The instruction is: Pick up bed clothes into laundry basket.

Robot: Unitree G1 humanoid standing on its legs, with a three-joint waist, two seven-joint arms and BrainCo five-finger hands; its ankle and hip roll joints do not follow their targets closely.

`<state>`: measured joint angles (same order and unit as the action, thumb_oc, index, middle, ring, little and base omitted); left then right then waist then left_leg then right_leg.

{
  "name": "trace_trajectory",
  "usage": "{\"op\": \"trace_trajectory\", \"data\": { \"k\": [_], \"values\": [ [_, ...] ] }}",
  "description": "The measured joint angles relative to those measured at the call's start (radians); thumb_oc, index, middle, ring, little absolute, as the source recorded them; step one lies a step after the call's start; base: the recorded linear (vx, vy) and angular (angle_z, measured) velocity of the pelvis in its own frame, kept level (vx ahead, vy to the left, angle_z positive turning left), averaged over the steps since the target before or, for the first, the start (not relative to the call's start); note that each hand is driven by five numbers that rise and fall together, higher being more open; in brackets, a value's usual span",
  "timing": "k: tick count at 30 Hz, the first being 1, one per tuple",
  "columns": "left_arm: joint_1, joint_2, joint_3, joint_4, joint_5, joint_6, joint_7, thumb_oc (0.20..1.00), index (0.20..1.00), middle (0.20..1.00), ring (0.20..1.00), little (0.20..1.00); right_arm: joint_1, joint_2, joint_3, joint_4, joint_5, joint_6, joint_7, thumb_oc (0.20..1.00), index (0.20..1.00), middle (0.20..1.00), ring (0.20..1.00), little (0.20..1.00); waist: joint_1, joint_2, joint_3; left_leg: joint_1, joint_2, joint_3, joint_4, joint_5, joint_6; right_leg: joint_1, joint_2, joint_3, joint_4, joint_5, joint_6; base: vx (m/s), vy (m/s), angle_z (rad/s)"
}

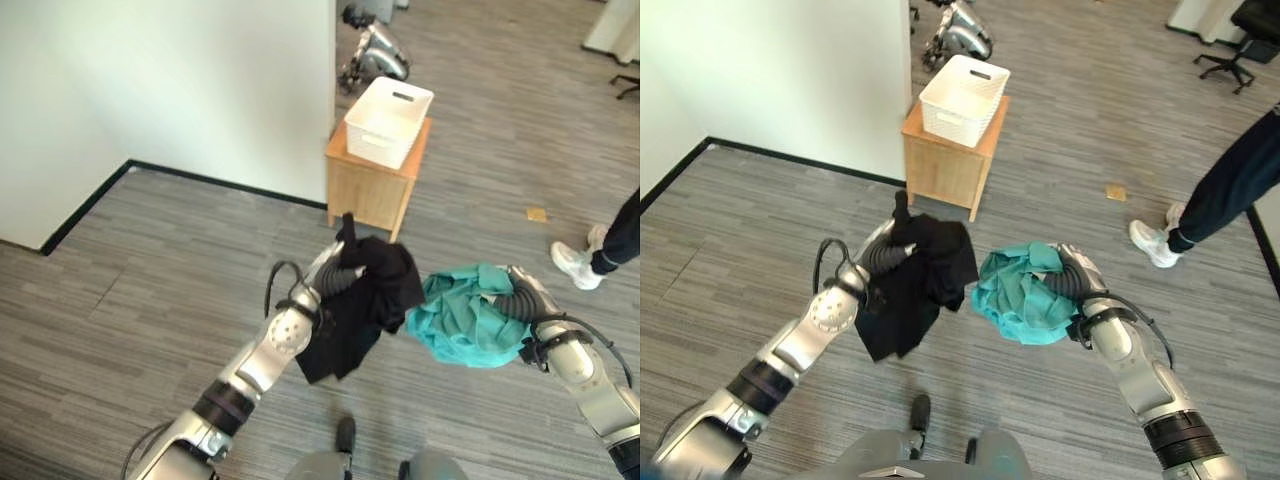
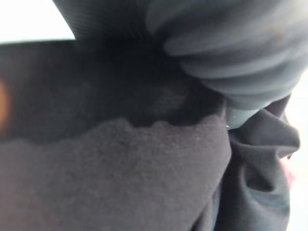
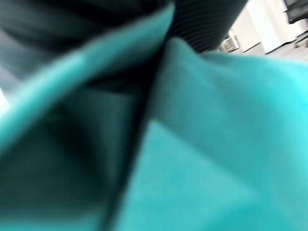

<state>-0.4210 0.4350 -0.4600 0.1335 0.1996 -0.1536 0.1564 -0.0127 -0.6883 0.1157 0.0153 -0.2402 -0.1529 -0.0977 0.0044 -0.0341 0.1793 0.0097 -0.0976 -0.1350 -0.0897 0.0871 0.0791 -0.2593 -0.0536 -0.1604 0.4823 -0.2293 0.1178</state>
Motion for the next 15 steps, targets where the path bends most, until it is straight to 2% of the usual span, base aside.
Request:
{"op": "trace_trajectory", "data": {
  "k": [1, 2, 3, 4, 6, 8, 9, 10, 11, 12, 13, 14, 15],
  "values": [
    [-0.003, -0.001, 0.000, 0.001, 0.000, 0.001, 0.001, 0.200, 0.200, 0.200, 0.200, 0.200, 0.000, 0.003, -0.011, 0.013, 0.000, 0.001, -0.004, 0.200, 0.200, 0.200, 0.200, 0.200, -0.007, 0.002, 0.003, 0.035, -0.003, -0.017, 0.000, -0.057, -0.001, -0.010, 0.008, -0.014, -0.172, 0.055, -0.015, 0.58, -0.104, 0.72],
    [-0.004, 0.003, 0.000, 0.005, 0.000, 0.001, 0.000, 0.200, 0.200, 0.200, 0.200, 0.200, 0.001, 0.006, -0.015, 0.024, 0.000, 0.001, -0.005, 0.200, 0.200, 0.200, 0.200, 0.200, -0.010, 0.001, 0.001, 0.061, -0.002, -0.005, 0.002, -0.090, 0.011, -0.019, 0.008, -0.023, -0.295, 0.121, -0.010, 0.59, -0.126, 0.69],
    [-0.002, 0.005, 0.004, 0.013, 0.000, 0.001, 0.000, 0.200, 0.200, 0.200, 0.200, 0.200, 0.008, 0.007, -0.021, 0.028, -0.001, 0.002, -0.006, 0.200, 0.200, 0.200, 0.200, 0.200, -0.014, 0.002, 0.001, 0.093, -0.004, 0.002, 0.002, -0.101, 0.031, -0.039, -0.002, -0.041, -0.363, 0.193, 0.008, 0.61, -0.149, 0.50],
    [0.013, 0.013, 0.015, 0.016, 0.000, 0.002, -0.002, 0.200, 0.200, 0.200, 0.200, 0.200, 0.016, 0.016, -0.022, 0.030, -0.001, 0.003, -0.006, 0.200, 0.200, 0.200, 0.200, 0.200, -0.020, -0.008, -0.005, 0.134, -0.017, -0.007, 0.004, -0.128, 0.034, -0.066, -0.025, -0.078, -0.431, 0.270, 0.011, 0.53, -0.132, 0.42],
    [0.045, 0.010, 0.033, 0.017, 0.000, 0.002, -0.003, 0.200, 0.200, 0.200, 0.200, 0.200, 0.023, 0.026, -0.032, 0.031, -0.010, 0.005, -0.007, 0.200, 0.200, 0.200, 0.200, 0.200, -0.041, -0.005, -0.014, 0.195, -0.021, -0.020, 0.002, -0.164, 0.036, -0.082, -0.045, -0.127, -0.487, 0.341, -0.011, 0.46, -0.120, 0.36],
    [0.088, 0.000, 0.033, 0.020, 0.003, 0.002, -0.008, 0.200, 0.200, 0.200, 0.200, 0.200, 0.043, 0.029, -0.031, 0.035, -0.039, 0.013, -0.007, 0.200, 0.200, 0.200, 0.200, 0.200, -0.073, -0.002, -0.044, 0.282, -0.014, -0.060, 0.004, -0.202, -0.017, -0.062, -0.026, -0.135, -0.505, 0.404, -0.065, 0.38, -0.085, 0.56],
    [0.106, -0.008, 0.029, 0.020, 0.003, 0.002, -0.009, 0.200, 0.200, 0.200, 0.200, 0.200, 0.060, 0.027, -0.033, 0.037, -0.040, 0.013, -0.007, 0.200, 0.200, 0.200, 0.200, 0.200, -0.082, -0.012, -0.083, 0.308, -0.023, -0.059, 0.027, -0.220, -0.044, -0.030, -0.017, -0.113, -0.517, 0.480, -0.130, 0.33, -0.099, 0.44],
    [0.113, -0.038, 0.029, 0.034, 0.003, 0.004, -0.009, 0.200, 0.200, 0.200, 0.200, 0.200, 0.056, 0.026, -0.040, 0.055, -0.044, 0.018, -0.007, 0.200, 0.200, 0.200, 0.200, 0.200, -0.080, 0.022, -0.094, 0.309, -0.005, -0.036, 0.084, -0.242, -0.074, -0.013, 0.003, -0.113, -0.499, 0.499, -0.167, 0.30, -0.172, 0.07],
    [0.113, -0.050, 0.026, 0.035, 0.002, 0.004, -0.010, 0.200, 0.200, 0.200, 0.200, 0.200, 0.052, 0.027, -0.039, 0.064, -0.045, 0.024, -0.008, 0.200, 0.200, 0.200, 0.200, 0.200, -0.066, 0.037, -0.103, 0.267, -0.004, 0.003, 0.205, -0.238, -0.089, 0.016, 0.019, -0.107, -0.502, 0.476, -0.189, 0.23, -0.200, -0.31],
    [0.107, -0.053, 0.028, 0.034, 0.001, 0.003, -0.010, 0.200, 0.200, 0.200, 0.200, 0.200, 0.046, 0.025, -0.036, 0.066, -0.048, 0.023, -0.008, 0.200, 0.200, 0.200, 0.200, 0.200, -0.048, 0.035, -0.101, 0.192, -0.014, 0.046, 0.407, -0.229, -0.118, 0.044, 0.024, -0.092, -0.507, 0.462, -0.206, 0.25, -0.207, -0.38],
    [0.102, -0.049, 0.035, 0.026, 0.001, 0.003, -0.010, 0.200, 0.200, 0.200, 0.200, 0.200, 0.044, 0.015, -0.037, 0.063, -0.058, 0.023, -0.009, 0.200, 0.200, 0.200, 0.200, 0.200, -0.033, 0.025, -0.097, 0.077, -0.016, 0.073, 0.642, -0.226, -0.132, 0.084, 0.027, -0.048, -0.522, 0.435, -0.222, 0.25, -0.170, -0.38],
    [0.098, -0.044, 0.039, 0.017, 0.000, 0.003, -0.008, 0.200, 0.200, 0.200, 0.200, 0.200, 0.042, 0.012, -0.044, 0.058, -0.066, 0.024, -0.011, 0.200, 0.200, 0.200, 0.200, 0.200, -0.015, 0.010, -0.088, 0.014, -0.014, 0.082, 0.766, -0.232, -0.130, 0.126, 0.033, -0.011, -0.539, 0.423, -0.212, 0.26, -0.111, -0.57],
    [0.097, -0.028, 0.039, 0.003, 0.000, 0.003, -0.005, 0.200, 0.200, 0.200, 0.200, 0.200, 0.029, 0.011, -0.044, 0.058, -0.067, 0.023, -0.017, 0.200, 0.200, 0.200, 0.200, 0.200, 0.018, -0.024, -0.071, -0.036, -0.022, 0.077, 0.832, -0.240, -0.133, 0.173, 0.032, 0.051, -0.558, 0.395, -0.219, 0.35, -0.042, -0.85]
  ]
}}
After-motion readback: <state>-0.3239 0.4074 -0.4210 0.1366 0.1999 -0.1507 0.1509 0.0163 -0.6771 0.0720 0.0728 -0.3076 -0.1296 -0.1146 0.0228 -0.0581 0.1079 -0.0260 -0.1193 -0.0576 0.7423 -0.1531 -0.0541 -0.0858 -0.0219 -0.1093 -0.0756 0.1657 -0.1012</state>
